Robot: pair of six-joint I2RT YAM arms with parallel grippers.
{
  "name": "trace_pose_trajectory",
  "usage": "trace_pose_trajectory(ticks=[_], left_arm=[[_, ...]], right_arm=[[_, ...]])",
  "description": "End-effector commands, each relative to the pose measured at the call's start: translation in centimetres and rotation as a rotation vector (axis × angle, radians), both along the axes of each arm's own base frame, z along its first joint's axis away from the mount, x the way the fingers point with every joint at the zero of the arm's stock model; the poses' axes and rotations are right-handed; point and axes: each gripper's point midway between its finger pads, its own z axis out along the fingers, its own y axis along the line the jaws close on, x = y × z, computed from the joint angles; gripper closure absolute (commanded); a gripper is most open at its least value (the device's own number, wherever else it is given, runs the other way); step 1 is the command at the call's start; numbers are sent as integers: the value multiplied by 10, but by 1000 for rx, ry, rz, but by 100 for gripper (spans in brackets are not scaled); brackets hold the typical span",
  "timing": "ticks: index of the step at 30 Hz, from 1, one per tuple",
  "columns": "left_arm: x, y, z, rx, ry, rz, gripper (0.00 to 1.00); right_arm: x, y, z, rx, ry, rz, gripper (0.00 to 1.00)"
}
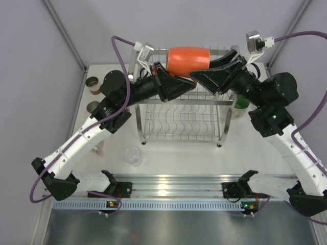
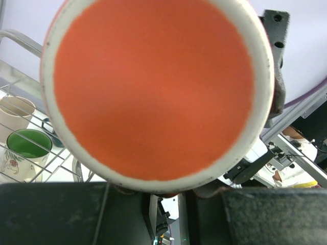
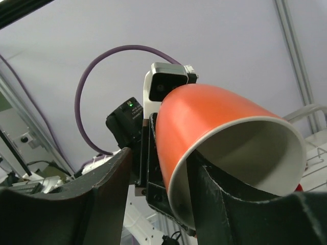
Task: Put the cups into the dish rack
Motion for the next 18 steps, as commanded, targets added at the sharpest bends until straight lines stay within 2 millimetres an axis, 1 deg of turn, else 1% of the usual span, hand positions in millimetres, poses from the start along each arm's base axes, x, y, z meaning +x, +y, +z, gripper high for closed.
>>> trace_pose_trajectory(ticks=[1, 4, 7, 8, 10, 11, 12, 13, 14, 15, 16, 17, 18], left_arm=[[-18, 29, 68, -165, -161, 46, 100], [-17, 28, 69, -164, -162, 47, 100], [-13, 29, 70, -164, -163, 69, 100], [-10, 29, 68, -153, -170, 87, 100], [1, 31, 66, -113, -165, 151, 100], [5, 34, 67, -102, -165, 182, 100], [11, 35, 65, -85, -161, 215, 100], [20, 41, 67, -56, -158, 285, 100], [27, 43, 63, -24, -147, 320, 100], [36, 42, 57, 13, -133, 353, 100], [46, 51, 60, 50, -131, 432, 100], [52, 54, 57, 78, -123, 467, 100], [58, 59, 59, 95, -120, 507, 100]], right_arm=[[-9, -16, 9, -2, -64, -67, 52], [-7, -19, 7, -11, -65, -91, 49], [-5, -22, -2, -31, -54, -120, 47], [-1, -23, -8, -43, -37, -139, 47], [2, -30, -12, -53, -30, -187, 46], [6, -31, -22, -84, 1, -208, 46], [8, -34, -25, -100, 1, -230, 46], [7, -39, -27, -110, 11, -252, 45], [11, -42, -32, -120, 33, -283, 44], [8, -47, -35, -128, 42, -296, 44], [10, -48, -44, -139, 56, -303, 43], [10, -52, -46, -138, 62, -319, 43], [9, -54, -50, -147, 71, -330, 43]])
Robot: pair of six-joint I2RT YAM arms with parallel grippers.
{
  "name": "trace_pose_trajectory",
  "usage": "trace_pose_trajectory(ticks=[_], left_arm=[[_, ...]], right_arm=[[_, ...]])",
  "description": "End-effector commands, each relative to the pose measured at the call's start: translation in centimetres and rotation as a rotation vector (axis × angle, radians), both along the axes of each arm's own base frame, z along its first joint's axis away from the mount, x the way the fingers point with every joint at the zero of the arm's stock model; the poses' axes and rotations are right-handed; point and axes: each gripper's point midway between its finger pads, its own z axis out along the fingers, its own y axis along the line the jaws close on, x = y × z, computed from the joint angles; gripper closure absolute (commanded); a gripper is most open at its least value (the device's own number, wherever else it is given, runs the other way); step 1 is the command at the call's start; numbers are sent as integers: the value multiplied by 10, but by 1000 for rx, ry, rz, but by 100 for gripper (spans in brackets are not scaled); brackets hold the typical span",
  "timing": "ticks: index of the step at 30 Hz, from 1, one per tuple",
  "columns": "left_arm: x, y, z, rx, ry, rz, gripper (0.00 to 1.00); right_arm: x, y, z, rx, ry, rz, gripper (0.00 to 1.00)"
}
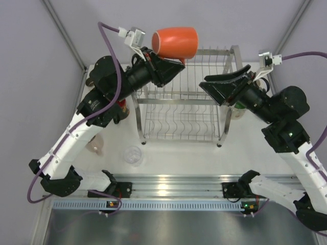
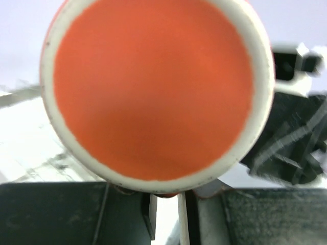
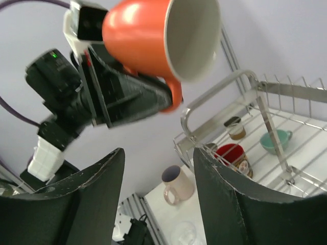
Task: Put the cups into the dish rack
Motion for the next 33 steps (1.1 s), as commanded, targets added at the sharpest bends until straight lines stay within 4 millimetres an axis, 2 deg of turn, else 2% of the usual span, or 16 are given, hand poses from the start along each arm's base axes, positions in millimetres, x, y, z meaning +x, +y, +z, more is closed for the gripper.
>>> trace_pose_trajectory(ticks=[1, 2, 4, 7, 8, 10, 15, 19, 22, 26, 27, 32, 33], left_arm=[[32, 33, 22, 66, -74, 251, 100], [39, 46, 34, 57, -75, 331, 100], [57, 44, 17, 135, -47, 388, 100], [73, 57, 7, 211, -3, 493, 100], [81, 54, -9, 261, 29, 511, 100], [87, 59, -10, 280, 39, 554, 100], [102, 66, -31, 374, 79, 630, 100], [107, 82, -39, 427, 85, 718, 100], [108, 85, -44, 457, 77, 728, 100], [109, 83, -54, 488, 82, 714, 100], [108, 84, -55, 491, 86, 718, 100], [109, 92, -67, 536, 90, 749, 100], [109, 93, -68, 545, 88, 750, 100]], right_arm=[[-2, -20, -13, -29, 13, -91, 43], [-2, -24, -14, -30, 14, -110, 42], [-4, -32, -16, -44, 8, -148, 42], [-6, -43, -18, -65, 4, -193, 42], [-7, -45, -17, -69, 1, -203, 42], [-7, -51, -18, -82, -4, -229, 41], [-1, -59, -24, -122, 0, -288, 41], [4, -63, -25, -149, 11, -322, 41], [8, -64, -23, -148, 1, -340, 41], [32, -61, -26, -174, 11, -404, 47], [45, -57, -32, -196, 37, -426, 49], [59, -44, -26, -180, 33, -411, 54], [68, -38, -30, -188, 45, -408, 55]])
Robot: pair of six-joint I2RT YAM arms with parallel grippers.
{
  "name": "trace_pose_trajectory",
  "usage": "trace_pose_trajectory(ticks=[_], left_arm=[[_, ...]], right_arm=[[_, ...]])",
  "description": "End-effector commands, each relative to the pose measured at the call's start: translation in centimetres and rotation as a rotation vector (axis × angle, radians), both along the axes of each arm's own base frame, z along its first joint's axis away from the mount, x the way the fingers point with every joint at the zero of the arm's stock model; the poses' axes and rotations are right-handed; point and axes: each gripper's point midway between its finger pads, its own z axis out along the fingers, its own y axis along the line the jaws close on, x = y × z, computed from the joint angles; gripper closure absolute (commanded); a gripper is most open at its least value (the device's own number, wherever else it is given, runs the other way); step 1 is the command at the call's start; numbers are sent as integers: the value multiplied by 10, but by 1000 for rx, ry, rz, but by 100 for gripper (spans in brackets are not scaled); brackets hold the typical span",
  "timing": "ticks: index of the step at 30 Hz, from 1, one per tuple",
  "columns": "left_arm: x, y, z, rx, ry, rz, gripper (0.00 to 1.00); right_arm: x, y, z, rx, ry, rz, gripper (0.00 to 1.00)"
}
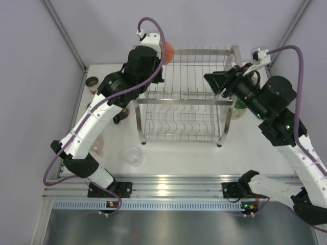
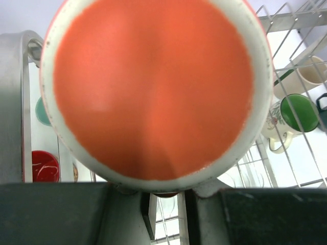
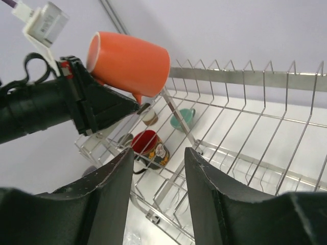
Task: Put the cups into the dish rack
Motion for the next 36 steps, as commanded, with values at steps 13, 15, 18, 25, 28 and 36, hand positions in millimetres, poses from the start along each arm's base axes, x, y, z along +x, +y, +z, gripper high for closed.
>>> trace_pose_trajectory(ticks=[13, 15, 18, 25, 28, 36], left_arm=[[-6, 15, 25, -39, -79, 23, 100], [-6, 16, 25, -40, -79, 26, 100], [-6, 17, 26, -35, -81, 26, 100], [-7, 21, 16, -4, -67, 33, 99], [-7, 23, 14, 8, -64, 36, 95], [-7, 25, 12, 16, -61, 40, 81]], right_arm=[[78, 58, 21, -13, -42, 23, 61], [87, 67, 15, -20, -40, 35, 62], [98, 76, 9, -32, -22, 47, 62], [112, 90, -1, -29, -8, 64, 63], [117, 90, 6, -32, -26, 51, 63], [129, 113, -15, -48, 51, 112, 64]])
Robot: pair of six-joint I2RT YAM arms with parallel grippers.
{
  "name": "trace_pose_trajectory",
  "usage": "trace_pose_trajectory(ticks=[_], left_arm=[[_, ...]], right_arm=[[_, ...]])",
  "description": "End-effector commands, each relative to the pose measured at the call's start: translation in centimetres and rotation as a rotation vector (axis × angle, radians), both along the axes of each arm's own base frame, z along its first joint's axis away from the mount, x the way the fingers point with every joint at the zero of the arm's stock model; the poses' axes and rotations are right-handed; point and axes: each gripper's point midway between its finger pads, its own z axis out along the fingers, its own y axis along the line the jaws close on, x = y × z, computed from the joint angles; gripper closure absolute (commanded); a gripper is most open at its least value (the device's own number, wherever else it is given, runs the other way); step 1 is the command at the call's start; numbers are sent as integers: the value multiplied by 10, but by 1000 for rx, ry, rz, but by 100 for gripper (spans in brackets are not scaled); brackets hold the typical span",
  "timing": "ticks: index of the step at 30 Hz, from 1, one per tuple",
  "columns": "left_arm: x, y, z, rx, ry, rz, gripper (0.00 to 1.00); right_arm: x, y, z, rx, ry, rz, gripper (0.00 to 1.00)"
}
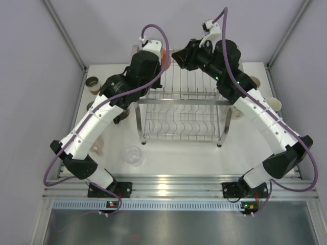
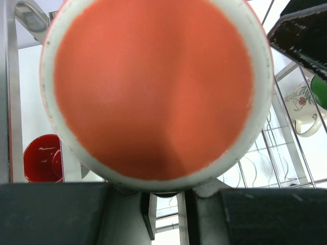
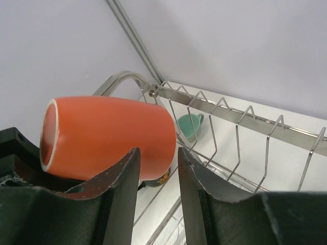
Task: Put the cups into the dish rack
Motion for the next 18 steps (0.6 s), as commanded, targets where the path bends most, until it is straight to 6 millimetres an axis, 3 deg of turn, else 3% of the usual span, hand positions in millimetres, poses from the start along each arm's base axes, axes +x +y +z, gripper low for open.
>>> trace_pose_trajectory(ticks=[1, 3, 7, 18], left_arm=[[-3, 14, 44, -74, -123, 29, 80], [-3, 15, 41, -68, -119, 31, 79], [-2, 16, 38, -55, -117, 34, 65], [-1, 16, 39, -57, -120, 41, 61]], right_arm=[[2, 5, 13, 34, -26, 24, 64], [2, 5, 8, 33, -17, 22, 64], [1, 6, 8, 43, -18, 29, 64], [8, 11, -3, 27, 11, 35, 64]])
